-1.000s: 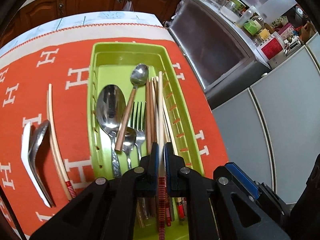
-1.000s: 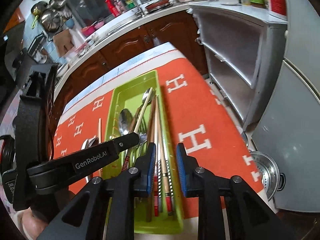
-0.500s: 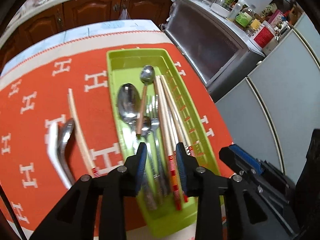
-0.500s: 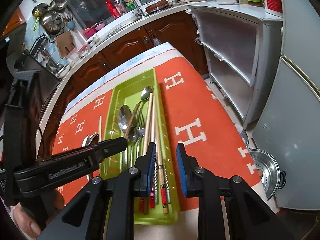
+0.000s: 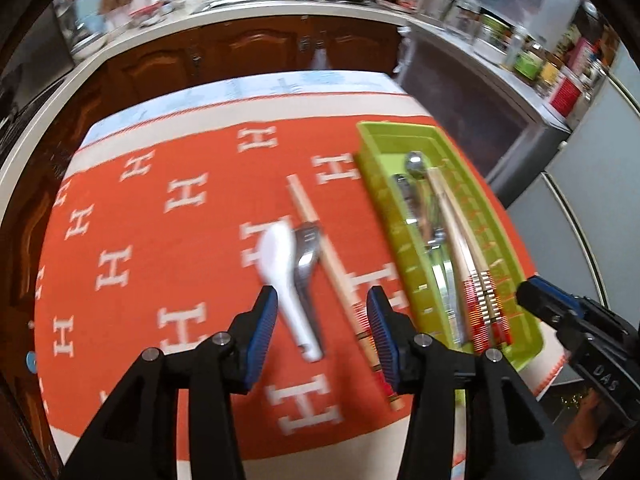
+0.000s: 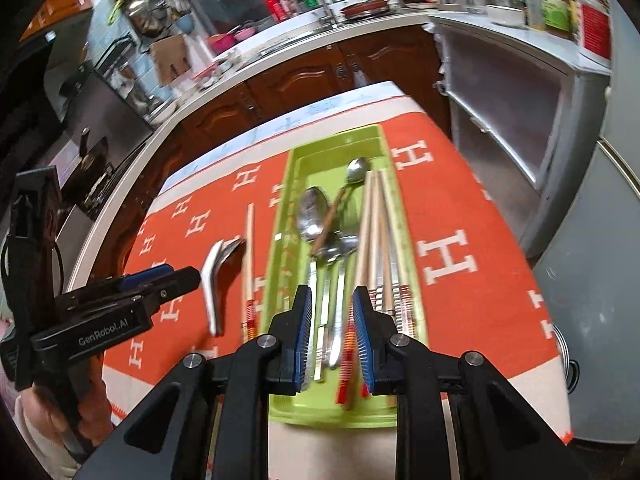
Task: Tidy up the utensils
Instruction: 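Move both open tools back over the spoons on the cloth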
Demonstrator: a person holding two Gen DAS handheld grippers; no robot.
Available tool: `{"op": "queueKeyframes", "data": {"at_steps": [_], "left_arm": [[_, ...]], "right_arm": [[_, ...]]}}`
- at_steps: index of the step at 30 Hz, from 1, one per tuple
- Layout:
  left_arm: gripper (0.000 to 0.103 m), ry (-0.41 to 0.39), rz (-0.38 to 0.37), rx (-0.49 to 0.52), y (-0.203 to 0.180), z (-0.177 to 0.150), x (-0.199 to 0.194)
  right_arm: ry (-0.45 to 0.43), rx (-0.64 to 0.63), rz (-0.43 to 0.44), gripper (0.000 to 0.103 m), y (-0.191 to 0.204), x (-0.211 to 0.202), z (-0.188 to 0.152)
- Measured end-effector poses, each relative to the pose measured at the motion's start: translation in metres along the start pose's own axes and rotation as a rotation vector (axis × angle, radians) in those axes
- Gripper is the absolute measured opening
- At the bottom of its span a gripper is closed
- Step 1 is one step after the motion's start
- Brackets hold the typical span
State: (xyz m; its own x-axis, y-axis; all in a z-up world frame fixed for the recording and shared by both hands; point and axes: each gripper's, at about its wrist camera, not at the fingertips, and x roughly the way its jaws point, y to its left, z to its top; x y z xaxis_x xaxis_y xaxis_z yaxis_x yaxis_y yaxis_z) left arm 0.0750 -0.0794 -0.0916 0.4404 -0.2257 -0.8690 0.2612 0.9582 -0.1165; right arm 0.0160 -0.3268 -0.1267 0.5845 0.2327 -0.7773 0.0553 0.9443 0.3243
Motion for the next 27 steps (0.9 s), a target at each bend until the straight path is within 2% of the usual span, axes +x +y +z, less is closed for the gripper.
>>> {"op": "queueKeyframes", "data": {"at_steps": [9, 13, 16, 24, 27], "left_arm": [[0.045, -0.006, -0.005, -0.096, 0.044, -0.017, 0.003], [0.045, -0.016, -0.019, -0.102, 0.051, -0.021, 0.004], [0.045, -0.016, -0.034, -0.099, 0.056, -0.024, 0.006], [0.045, 0.038, -0.117, -0.107, 0.064, -0.02, 0.033], [0.045, 0.089, -0.154, -0.102, 0.062, -0.01, 0.051]], "right_arm": [[0.019, -0.141, 0.024, 0.021, 0.062, 0.005, -0.005], [0.036, -0.18, 0.02, 0.021, 0.085, 0.013, -0.007], [0.067, -0.195, 0.05, 0.021, 0.099, 0.022, -0.008], [0.124, -0.203, 0.12, 0.021, 0.127, 0.051, -0.002], [0.144, -0.18, 0.125, 0.021, 0.128, 0.068, 0.005]]}}
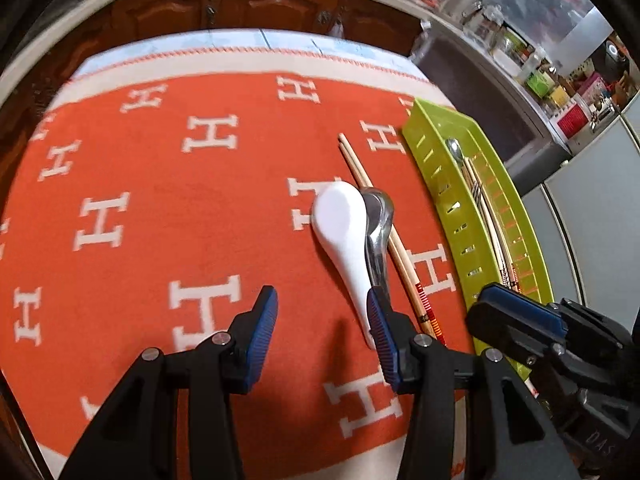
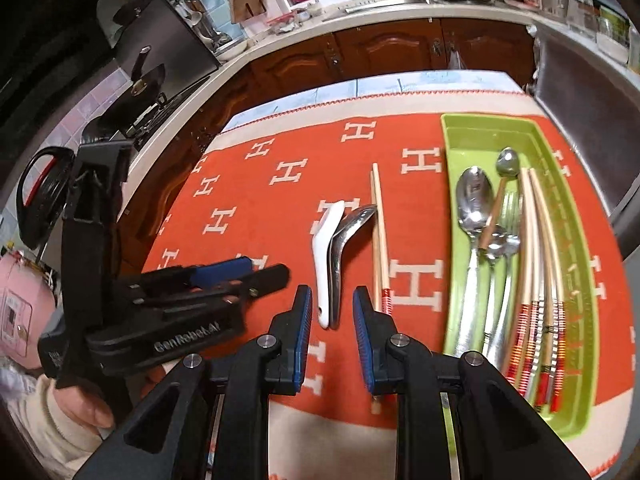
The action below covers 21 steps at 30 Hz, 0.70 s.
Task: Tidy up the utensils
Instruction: 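Move both open tools back over the spoons on the cloth, then grasp the white ceramic spoon with the left tool while the right tool grasps the steel spoon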
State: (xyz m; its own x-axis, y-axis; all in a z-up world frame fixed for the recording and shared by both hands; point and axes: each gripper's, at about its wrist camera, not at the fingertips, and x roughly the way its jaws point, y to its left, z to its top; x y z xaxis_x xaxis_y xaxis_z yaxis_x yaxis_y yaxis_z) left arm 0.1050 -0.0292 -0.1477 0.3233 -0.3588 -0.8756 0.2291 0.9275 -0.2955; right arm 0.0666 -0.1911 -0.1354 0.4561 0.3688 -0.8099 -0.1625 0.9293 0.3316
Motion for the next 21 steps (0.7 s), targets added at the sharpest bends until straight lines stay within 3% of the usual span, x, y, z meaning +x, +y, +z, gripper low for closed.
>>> {"op": "queueKeyframes", "data": {"at_steps": [11, 20, 21], "left_arm": [[0.046, 0.041, -0.029, -0.044, -0.013, 0.046, 0.036], [0.048, 0.032, 0.038, -0.056, -0.029, 0.058, 0.051], [0.043, 0.032, 0.03, -0.063, -0.027, 0.058, 0.051]], "right_arm": [[0.004, 0.021, -0.05, 0.021, -0.012, 0.01, 0.011], [-0.002, 0.036, -0.026, 0.021, -0.024, 0.006, 0.005], [-0.002, 0.04, -0.021, 0.021, -0.025, 0.006, 0.004]]}}
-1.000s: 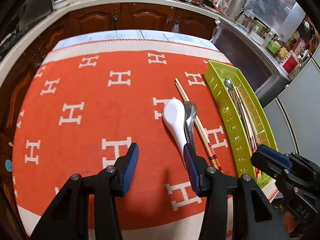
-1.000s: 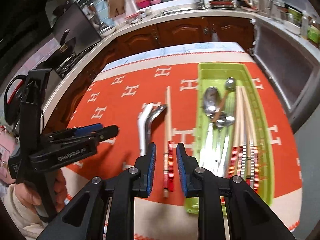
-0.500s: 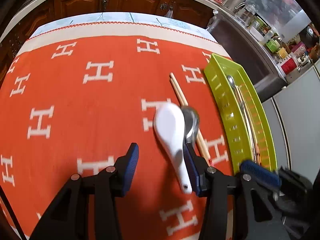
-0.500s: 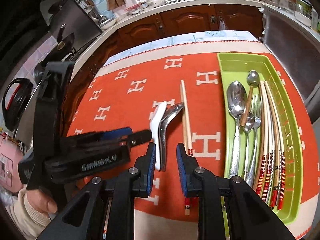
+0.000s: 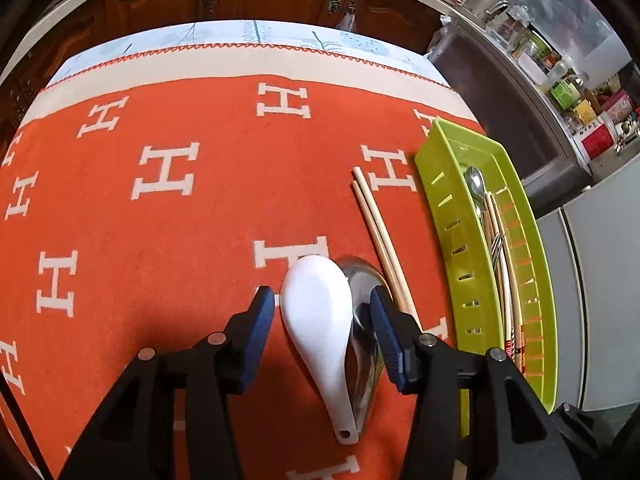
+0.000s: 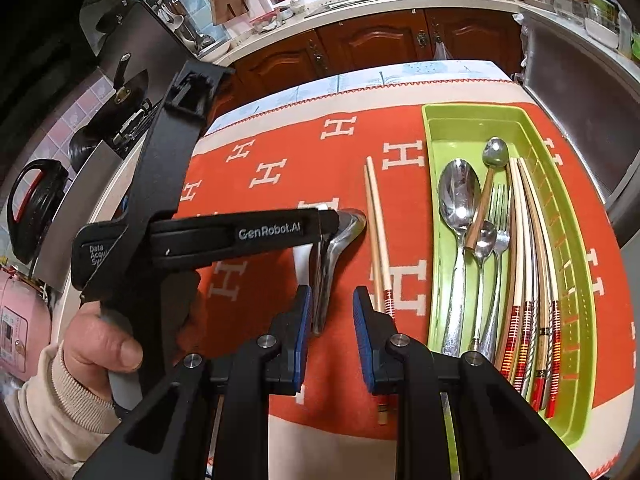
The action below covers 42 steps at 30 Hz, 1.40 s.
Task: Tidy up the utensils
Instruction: 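Grasp the white ceramic spoon with the left tool while the right tool grasps the steel spoon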
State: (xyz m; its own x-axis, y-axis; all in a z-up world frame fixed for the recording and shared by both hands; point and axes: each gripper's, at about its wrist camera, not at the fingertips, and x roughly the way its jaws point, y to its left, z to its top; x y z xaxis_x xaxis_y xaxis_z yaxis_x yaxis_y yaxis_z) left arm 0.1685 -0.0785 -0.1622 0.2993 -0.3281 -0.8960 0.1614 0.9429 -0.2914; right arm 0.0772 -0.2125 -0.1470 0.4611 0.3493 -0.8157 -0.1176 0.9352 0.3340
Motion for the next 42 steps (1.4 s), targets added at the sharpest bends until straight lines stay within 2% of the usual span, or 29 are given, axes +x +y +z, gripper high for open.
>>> {"op": "queueKeyframes", "data": {"at_steps": [1, 2, 10, 14, 18, 27, 32, 35, 38, 39, 41, 42], "left_arm": [[0.034, -0.004, -0.011, -0.009, 0.002, 0.0, -0.001], [0.031, -0.01, -0.013, -0.016, 0.003, 0.0, -0.002], [0.03, -0.018, 0.017, -0.002, 0.008, -0.007, -0.009], [0.031, -0.007, 0.008, 0.004, 0.018, -0.014, -0.013], [0.034, -0.004, 0.032, 0.048, 0.018, -0.024, -0.016], [0.047, 0.02, 0.068, 0.093, 0.017, -0.042, -0.022], [0.05, 0.01, 0.136, 0.141, 0.005, -0.057, -0.024], [0.05, 0.032, 0.15, 0.155, -0.001, -0.063, -0.015], [0.05, 0.003, 0.178, 0.185, -0.007, -0.066, -0.014], [0.049, -0.004, 0.195, 0.203, -0.01, -0.068, -0.013], [0.03, -0.022, 0.231, 0.246, -0.015, -0.07, -0.014], [0.026, -0.019, 0.227, 0.257, -0.016, -0.07, -0.014]], "right_arm": [[-0.001, 0.002, 0.001, 0.021, 0.001, 0.0, -0.002], [-0.001, 0.003, 0.003, 0.021, 0.0, 0.0, -0.002], [-0.002, 0.025, 0.048, 0.021, -0.007, 0.004, 0.002], [0.009, 0.031, 0.072, 0.021, -0.007, 0.009, 0.006], [0.022, 0.02, 0.077, 0.021, -0.002, 0.017, 0.008], [0.016, 0.008, 0.069, 0.021, 0.003, 0.015, 0.005], [0.007, -0.007, 0.057, 0.021, 0.004, 0.003, -0.004], [0.002, -0.002, 0.053, 0.021, 0.001, -0.004, -0.009], [-0.004, 0.008, 0.061, 0.021, -0.001, -0.008, -0.01], [-0.009, 0.005, 0.061, 0.021, -0.001, -0.011, -0.01], [-0.019, 0.0, 0.058, 0.021, -0.001, -0.015, -0.011], [-0.022, 0.0, 0.061, 0.021, -0.001, -0.017, -0.011]]}}
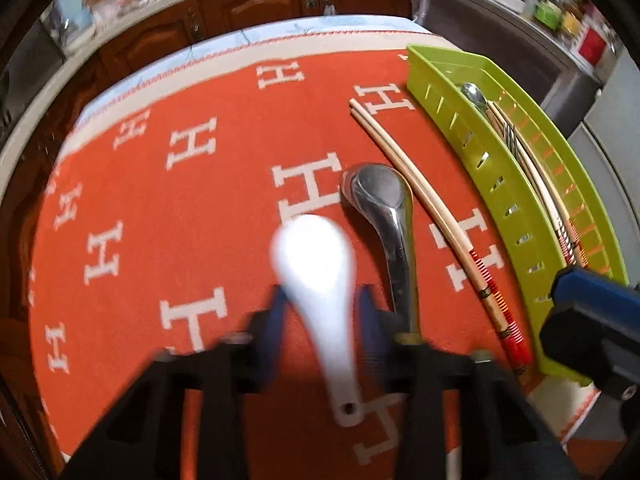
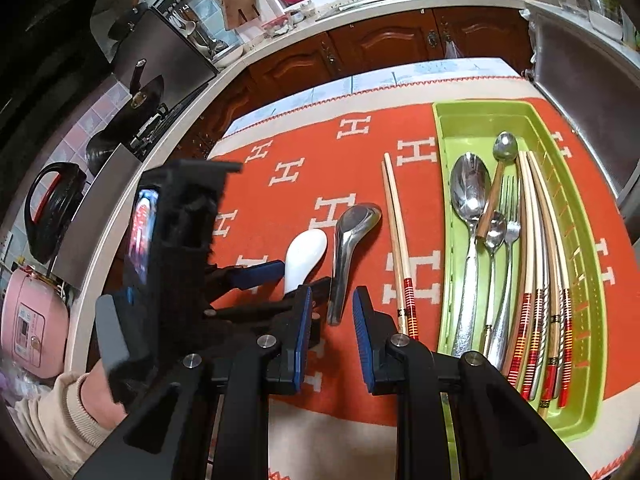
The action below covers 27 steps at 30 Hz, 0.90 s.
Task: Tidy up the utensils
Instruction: 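Grasp the white ceramic spoon with the left tool while the right tool grasps the steel spoon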
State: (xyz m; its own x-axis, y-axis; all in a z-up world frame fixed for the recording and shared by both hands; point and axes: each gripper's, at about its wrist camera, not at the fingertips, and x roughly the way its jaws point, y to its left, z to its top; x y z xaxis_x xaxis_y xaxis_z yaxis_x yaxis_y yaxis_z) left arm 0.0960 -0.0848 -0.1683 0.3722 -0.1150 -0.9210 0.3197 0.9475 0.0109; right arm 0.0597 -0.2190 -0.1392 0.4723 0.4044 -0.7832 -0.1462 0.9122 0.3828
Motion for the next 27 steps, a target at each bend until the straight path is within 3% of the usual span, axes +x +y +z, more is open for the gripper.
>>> {"op": "queueKeyframes", "data": {"at_steps": [4, 9, 12, 21, 24, 26, 27], "left_arm": [[0.024, 0.002, -0.014, -0.05, 0.013, -0.001, -0.003], [0.024, -0.006, -0.144, -0.2, 0.049, -0.005, -0.007], [0.024, -0.019, -0.19, -0.25, 0.066, -0.008, -0.009], [0.024, -0.05, -0.257, -0.304, 0.094, -0.015, -0.011], [0.024, -0.063, -0.277, -0.313, 0.095, -0.014, -0.01], [0.024, -0.074, -0.291, -0.315, 0.093, -0.014, -0.012], [0.024, -0.082, -0.3, -0.315, 0.093, -0.013, -0.013]], "right_arm": [[-0.003, 0.015, 0.006, 0.021, -0.003, -0.003, 0.001], [0.034, 0.063, 0.051, 0.021, -0.005, 0.01, 0.007], [0.051, 0.112, 0.07, 0.04, -0.007, 0.026, 0.014], [0.105, 0.188, -0.013, 0.04, -0.013, 0.077, 0.035], [0.125, 0.226, -0.021, 0.032, -0.018, 0.091, 0.039], [0.124, 0.256, -0.007, 0.013, -0.023, 0.099, 0.037], [0.11, 0.256, 0.006, 0.012, -0.024, 0.1, 0.036]]}}
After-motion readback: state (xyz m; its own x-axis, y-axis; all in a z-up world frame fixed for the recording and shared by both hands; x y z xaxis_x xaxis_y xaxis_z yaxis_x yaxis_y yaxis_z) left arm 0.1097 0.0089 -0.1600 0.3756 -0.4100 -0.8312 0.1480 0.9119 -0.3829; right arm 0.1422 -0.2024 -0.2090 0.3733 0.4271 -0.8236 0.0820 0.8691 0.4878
